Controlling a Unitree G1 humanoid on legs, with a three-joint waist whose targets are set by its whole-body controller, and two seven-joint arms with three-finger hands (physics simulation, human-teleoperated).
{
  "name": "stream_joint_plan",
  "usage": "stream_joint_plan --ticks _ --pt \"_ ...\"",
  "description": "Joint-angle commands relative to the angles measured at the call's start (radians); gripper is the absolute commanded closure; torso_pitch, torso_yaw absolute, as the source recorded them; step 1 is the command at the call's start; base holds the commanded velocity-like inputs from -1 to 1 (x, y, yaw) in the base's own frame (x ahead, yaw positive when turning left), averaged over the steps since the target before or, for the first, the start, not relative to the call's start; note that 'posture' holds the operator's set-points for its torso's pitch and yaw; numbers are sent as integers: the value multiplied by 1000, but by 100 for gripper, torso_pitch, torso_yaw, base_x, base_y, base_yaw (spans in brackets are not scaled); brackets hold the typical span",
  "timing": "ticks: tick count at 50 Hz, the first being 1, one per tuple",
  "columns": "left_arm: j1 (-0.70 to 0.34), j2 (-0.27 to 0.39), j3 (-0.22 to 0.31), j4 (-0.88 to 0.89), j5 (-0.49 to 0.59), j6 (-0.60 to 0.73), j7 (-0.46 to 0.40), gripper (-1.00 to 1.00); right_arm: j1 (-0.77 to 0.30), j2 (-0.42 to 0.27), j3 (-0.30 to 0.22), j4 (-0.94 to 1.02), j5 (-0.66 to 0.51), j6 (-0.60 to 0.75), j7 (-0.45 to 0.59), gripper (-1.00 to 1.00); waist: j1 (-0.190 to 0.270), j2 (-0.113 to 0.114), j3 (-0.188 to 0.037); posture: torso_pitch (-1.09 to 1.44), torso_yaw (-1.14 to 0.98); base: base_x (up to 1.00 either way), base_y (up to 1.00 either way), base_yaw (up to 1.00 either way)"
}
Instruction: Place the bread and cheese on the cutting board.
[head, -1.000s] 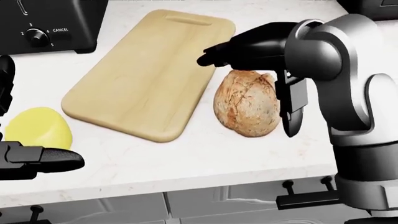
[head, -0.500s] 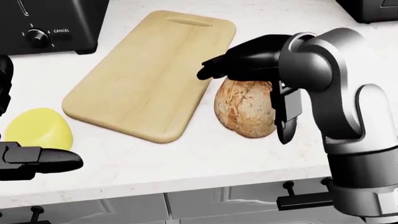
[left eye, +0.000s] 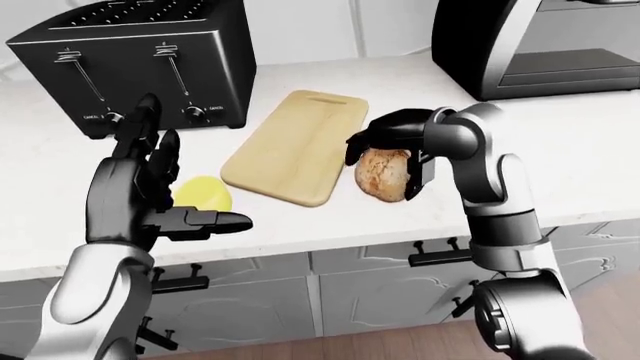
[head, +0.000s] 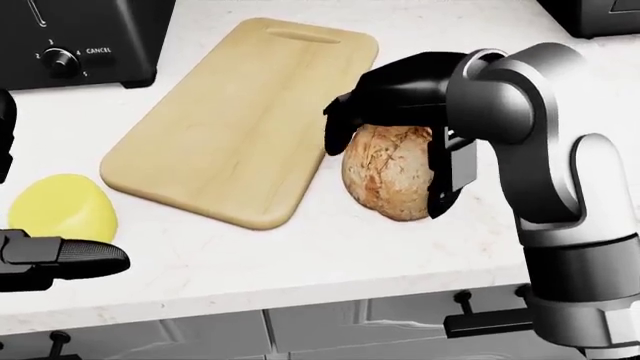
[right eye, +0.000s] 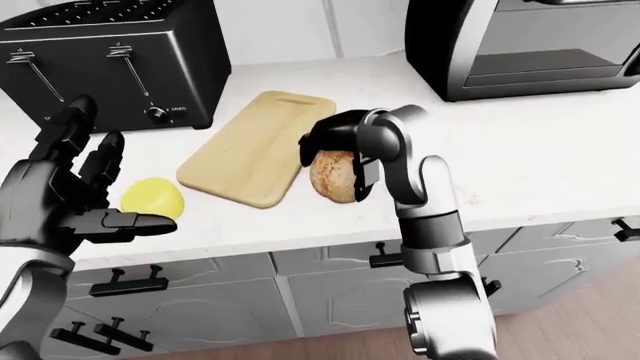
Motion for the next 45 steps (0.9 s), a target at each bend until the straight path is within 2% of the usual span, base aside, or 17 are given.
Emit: stream_joint_plan --ticks 1,4,8,9,11,12,27,32,39,40,41,42,45 --pt "-18 10 9 -26 1 -33 1 -100 -29 -6 -12 -31 4 -2 -17 -10 0 2 -23 0 0 0 0 0" --pt "-16 9 12 -29 -1 -33 0 -100 -11 -5 -12 -38 1 -4 -20 6 1 2 -24 0 0 0 0 0" --pt "-15 10 14 -32 -2 -31 1 -100 5 -3 -12 -46 -1 -7 -20 15 3 2 -25 0 0 0 0 0" --pt "-15 10 13 -33 -3 -31 1 -100 11 -4 -13 -44 -1 -10 -26 36 3 1 -25 0 0 0 0 0" --pt "-17 10 13 -37 -4 -25 3 -100 12 -4 -15 -46 1 -11 -26 64 3 1 -26 0 0 0 0 0" --pt "-16 10 13 -36 -4 -27 2 -100 9 -5 -16 -39 4 -17 -36 100 3 1 -27 0 0 0 0 0" --pt "-39 30 35 -56 -19 18 3 -100 -73 -54 -37 8 77 -9 -47 100 1 2 -23 0 0 0 0 0" --pt "-48 48 47 -65 -26 34 -3 -100 -127 -72 -44 56 88 -29 -82 100 -1 3 -21 0 0 0 0 0" --pt "-122 132 56 -54 -24 88 -37 -100 -206 -102 -53 119 117 -24 -114 100 -2 6 -15 0 0 0 0 0" --pt "-160 129 82 -41 -60 131 -54 -100 -201 -103 -55 114 121 -19 -117 100 -1 6 -15 0 0 0 0 0" --pt "-171 187 66 -19 -37 110 -70 -100 -191 -105 -55 108 123 -19 -119 100 -1 5 -14 0 0 0 0 0" --pt "-207 212 82 1 -50 136 -89 -100 -184 -108 -55 104 125 -20 -121 100 0 6 -13 0 0 0 0 0" --pt "-267 292 87 32 -69 181 -144 -100 -183 -109 -54 104 132 -17 -126 100 0 6 -12 0 0 0 0 0"
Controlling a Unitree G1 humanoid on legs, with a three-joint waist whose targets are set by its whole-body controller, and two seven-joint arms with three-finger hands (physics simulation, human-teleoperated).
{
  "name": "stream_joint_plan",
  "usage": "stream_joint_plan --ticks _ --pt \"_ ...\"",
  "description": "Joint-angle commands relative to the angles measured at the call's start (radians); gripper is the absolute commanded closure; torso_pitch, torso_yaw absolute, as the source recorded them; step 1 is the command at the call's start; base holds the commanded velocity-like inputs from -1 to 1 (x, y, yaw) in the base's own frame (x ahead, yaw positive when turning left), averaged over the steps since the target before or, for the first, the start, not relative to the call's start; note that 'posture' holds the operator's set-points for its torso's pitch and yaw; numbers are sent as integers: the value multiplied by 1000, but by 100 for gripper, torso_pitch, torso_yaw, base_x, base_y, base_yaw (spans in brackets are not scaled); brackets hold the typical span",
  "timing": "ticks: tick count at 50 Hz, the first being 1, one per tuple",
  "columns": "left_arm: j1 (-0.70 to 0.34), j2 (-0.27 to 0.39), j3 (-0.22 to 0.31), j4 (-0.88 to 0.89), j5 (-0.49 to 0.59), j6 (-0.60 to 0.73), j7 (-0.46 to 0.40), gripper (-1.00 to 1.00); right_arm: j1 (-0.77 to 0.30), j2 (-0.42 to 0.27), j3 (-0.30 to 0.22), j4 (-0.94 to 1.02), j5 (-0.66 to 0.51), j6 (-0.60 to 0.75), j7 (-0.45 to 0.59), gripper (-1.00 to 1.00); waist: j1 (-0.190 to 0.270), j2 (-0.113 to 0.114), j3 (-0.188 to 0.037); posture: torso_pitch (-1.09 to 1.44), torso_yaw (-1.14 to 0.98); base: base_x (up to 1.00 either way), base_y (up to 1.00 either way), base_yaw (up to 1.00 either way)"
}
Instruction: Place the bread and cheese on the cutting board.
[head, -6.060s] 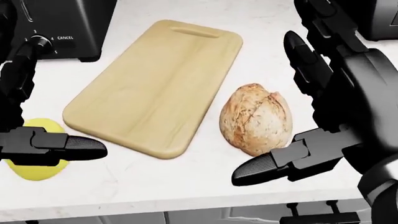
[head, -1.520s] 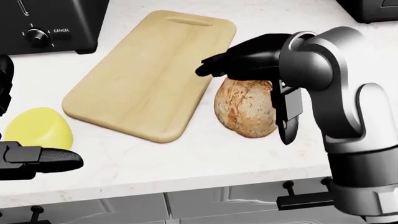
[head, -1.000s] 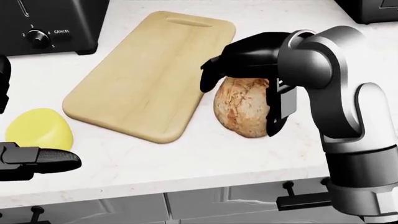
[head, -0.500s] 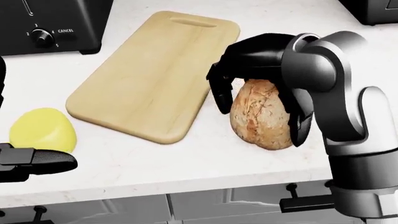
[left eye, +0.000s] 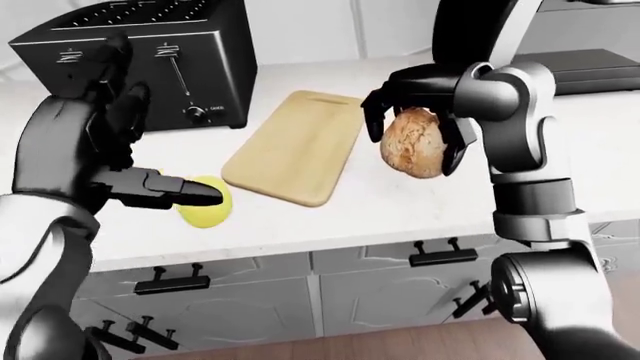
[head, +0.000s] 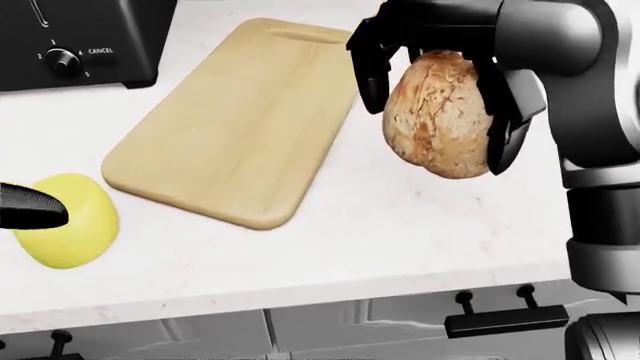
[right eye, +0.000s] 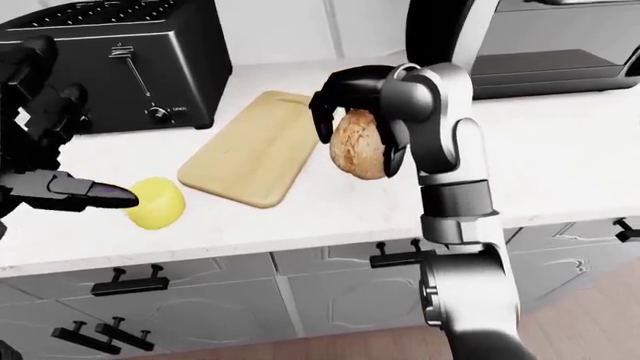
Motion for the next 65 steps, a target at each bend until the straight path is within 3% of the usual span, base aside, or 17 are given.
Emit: stream_joint_plan --ticks 1,8,13,21,30,38,46,53,65 --pt "-46 61 -2 -9 -7 7 -54 -100 -35 -11 -15 -25 12 2 -18 100 0 5 -25 0 0 0 0 0" --pt "-79 191 -86 44 29 -5 -283 -100 -13 -11 -17 -48 21 10 -16 100 3 13 -21 0 0 0 0 0" --pt "-167 255 -81 42 21 52 -484 -100 -12 -9 -14 -51 22 12 -15 100 2 12 -22 0 0 0 0 0" --pt "-280 325 -141 154 75 12 -657 -100 -8 -4 -13 -63 19 19 -10 100 3 9 -15 0 0 0 0 0" --pt "-361 285 -222 331 209 -86 -796 -100 -2 -3 -12 -62 19 16 -10 100 5 0 -19 0 0 0 0 0" --pt "-410 177 -304 475 427 -234 -927 -100 1 1 -11 -61 16 15 -13 100 10 -11 -23 0 0 0 0 0" --pt "-368 104 -287 458 569 -279 -1069 -100 7 0 -12 -70 18 17 -6 100 11 -19 -25 0 0 0 0 0" --pt "-358 139 -262 384 638 -262 -1210 -100 5 2 -11 -66 17 19 -7 100 11 -21 -25 0 0 0 0 0" --pt "-334 135 -251 405 753 -353 -1274 -95 10 1 -13 -71 18 21 -4 100 15 -22 -21 0 0 0 0 0"
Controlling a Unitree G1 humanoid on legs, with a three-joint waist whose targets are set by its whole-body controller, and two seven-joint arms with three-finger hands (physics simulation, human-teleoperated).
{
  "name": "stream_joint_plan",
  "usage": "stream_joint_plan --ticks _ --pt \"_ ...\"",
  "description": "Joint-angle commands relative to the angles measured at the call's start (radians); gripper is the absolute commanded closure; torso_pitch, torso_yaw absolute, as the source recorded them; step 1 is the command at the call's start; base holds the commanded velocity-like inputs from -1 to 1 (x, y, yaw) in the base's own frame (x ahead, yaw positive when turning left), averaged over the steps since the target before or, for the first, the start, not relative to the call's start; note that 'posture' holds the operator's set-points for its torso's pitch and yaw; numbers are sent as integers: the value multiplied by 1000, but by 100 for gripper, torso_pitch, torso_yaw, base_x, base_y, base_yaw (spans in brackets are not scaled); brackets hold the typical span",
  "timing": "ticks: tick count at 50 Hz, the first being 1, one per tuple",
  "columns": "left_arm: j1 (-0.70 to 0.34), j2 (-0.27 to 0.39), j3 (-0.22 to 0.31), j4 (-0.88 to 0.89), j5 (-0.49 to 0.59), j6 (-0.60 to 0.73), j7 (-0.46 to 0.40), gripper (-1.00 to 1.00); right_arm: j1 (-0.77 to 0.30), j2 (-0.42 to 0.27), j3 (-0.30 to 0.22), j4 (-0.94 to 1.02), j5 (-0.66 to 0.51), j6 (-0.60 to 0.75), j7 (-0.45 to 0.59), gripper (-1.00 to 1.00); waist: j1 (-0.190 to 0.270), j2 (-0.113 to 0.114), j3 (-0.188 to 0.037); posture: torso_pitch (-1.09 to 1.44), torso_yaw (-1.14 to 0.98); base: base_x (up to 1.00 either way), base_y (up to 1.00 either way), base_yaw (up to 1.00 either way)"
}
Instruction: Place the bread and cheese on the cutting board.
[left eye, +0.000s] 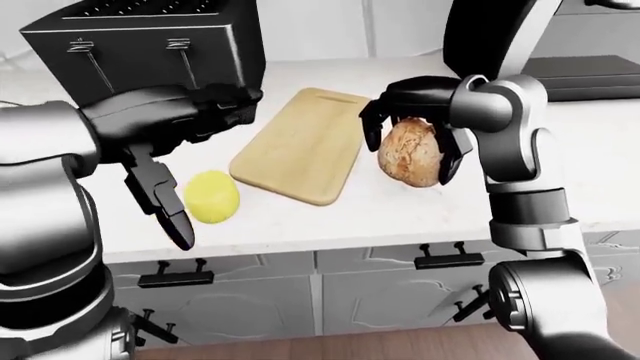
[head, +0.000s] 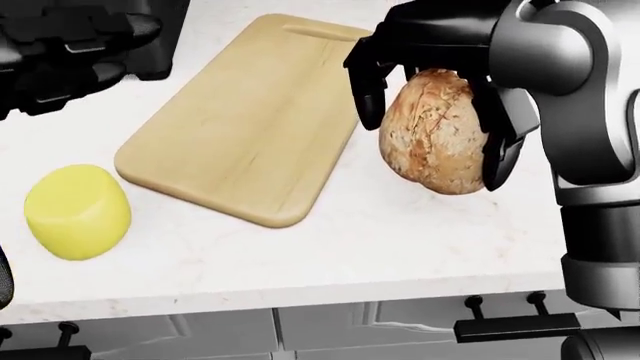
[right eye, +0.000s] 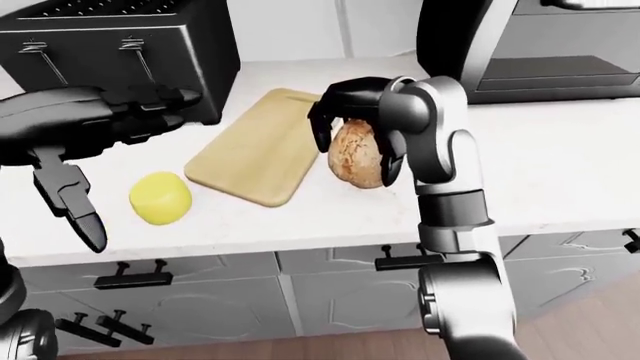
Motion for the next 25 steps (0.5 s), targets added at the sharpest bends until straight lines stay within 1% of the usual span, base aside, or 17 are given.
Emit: stream_joint_plan --ticks 1,3,5,7,9,12,15,21,22,25 --pt "-25 10 20 -11 33 -40 3 -91 -38 -13 -19 -31 9 -1 -15 100 0 2 -30 0 0 0 0 0" --pt "-19 5 19 0 57 -71 1 -93 -33 -13 -19 -37 9 -1 -14 100 0 2 -29 0 0 0 0 0" --pt "-12 0 19 10 79 -101 0 -88 -34 -13 -19 -36 9 -1 -15 100 1 1 -29 0 0 0 0 0" --pt "-5 -7 22 21 99 -136 -2 -90 -34 -12 -19 -37 9 0 -14 100 1 0 -29 0 0 0 0 0" --pt "-10 -15 24 37 116 -158 1 -84 -31 -13 -19 -36 9 -1 -16 100 1 0 -30 0 0 0 0 0" --pt "-12 -24 25 88 153 -207 30 -75 -27 -11 -19 -38 9 -1 -17 100 2 -1 -31 0 0 0 0 0" --pt "-12 -25 32 93 173 -224 22 -68 -30 -10 -18 -36 9 1 -16 100 2 -1 -33 0 0 0 0 0" --pt "-8 -31 40 109 195 -251 26 -61 -22 -8 -18 -42 8 0 -18 100 2 0 -33 0 0 0 0 0" --pt "-7 -31 40 111 200 -253 26 -55 -22 -9 -18 -43 8 0 -16 100 2 0 -33 0 0 0 0 0" --pt "1 -34 43 103 204 -257 18 -55 -22 -9 -18 -44 8 1 -16 100 2 1 -34 0 0 0 0 0"
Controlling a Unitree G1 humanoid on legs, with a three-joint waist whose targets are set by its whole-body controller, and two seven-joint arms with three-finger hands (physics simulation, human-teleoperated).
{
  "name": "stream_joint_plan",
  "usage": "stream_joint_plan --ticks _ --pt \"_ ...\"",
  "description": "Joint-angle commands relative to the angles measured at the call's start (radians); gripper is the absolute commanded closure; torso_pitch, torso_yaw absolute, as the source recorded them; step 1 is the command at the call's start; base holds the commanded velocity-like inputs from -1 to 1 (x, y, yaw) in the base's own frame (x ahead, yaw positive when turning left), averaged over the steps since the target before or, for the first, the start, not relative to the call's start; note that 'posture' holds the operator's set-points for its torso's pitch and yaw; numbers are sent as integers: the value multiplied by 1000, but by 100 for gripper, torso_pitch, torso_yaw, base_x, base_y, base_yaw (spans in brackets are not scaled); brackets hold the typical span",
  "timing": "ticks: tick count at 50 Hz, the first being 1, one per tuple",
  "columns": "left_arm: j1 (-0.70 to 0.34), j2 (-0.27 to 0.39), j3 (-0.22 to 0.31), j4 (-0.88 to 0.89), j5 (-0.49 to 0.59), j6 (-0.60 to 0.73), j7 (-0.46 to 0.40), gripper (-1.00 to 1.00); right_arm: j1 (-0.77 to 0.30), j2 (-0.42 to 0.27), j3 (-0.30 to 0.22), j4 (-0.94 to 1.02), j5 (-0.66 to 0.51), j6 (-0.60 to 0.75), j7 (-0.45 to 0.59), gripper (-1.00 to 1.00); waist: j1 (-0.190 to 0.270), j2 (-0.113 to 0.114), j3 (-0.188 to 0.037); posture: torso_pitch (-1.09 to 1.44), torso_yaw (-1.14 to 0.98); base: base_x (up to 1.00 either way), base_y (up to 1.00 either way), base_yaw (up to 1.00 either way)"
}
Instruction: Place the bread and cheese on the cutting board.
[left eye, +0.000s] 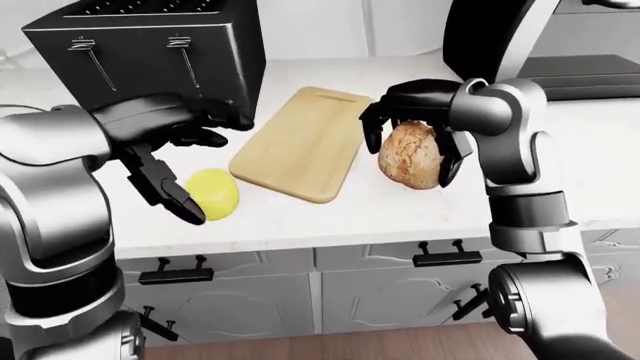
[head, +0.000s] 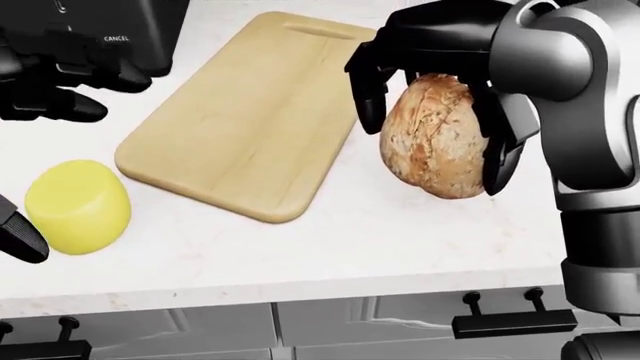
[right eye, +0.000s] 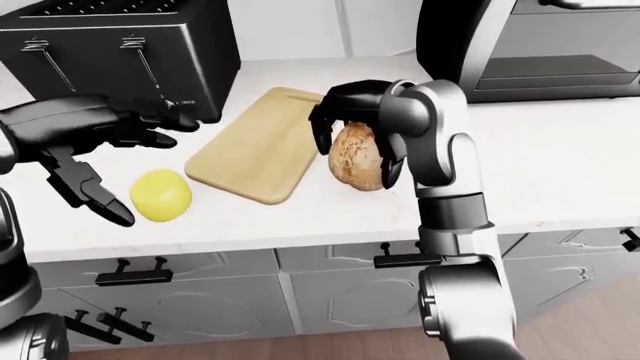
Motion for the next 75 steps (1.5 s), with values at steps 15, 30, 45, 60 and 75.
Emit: stream_joint_plan --ticks 15,30,45,60,75 --pt "-23 17 24 -20 16 -31 -7 -41 -26 -10 -18 -36 9 -3 -19 100 0 3 -31 0 0 0 0 0" --pt "-9 35 30 -66 18 -34 -113 -47 -26 -7 -17 -35 10 -2 -16 100 0 4 -30 0 0 0 0 0" --pt "-78 46 18 51 19 -61 -85 -37 -21 -7 -18 -37 15 0 -18 100 1 3 -31 0 0 0 0 0" --pt "-87 38 10 160 20 -119 -41 -37 -6 -3 -16 -38 14 -5 -25 100 -1 2 -34 0 0 0 0 0" --pt "-62 11 8 161 36 -155 -26 -37 5 -2 -17 -49 15 -1 -23 100 -1 2 -36 0 0 0 0 0"
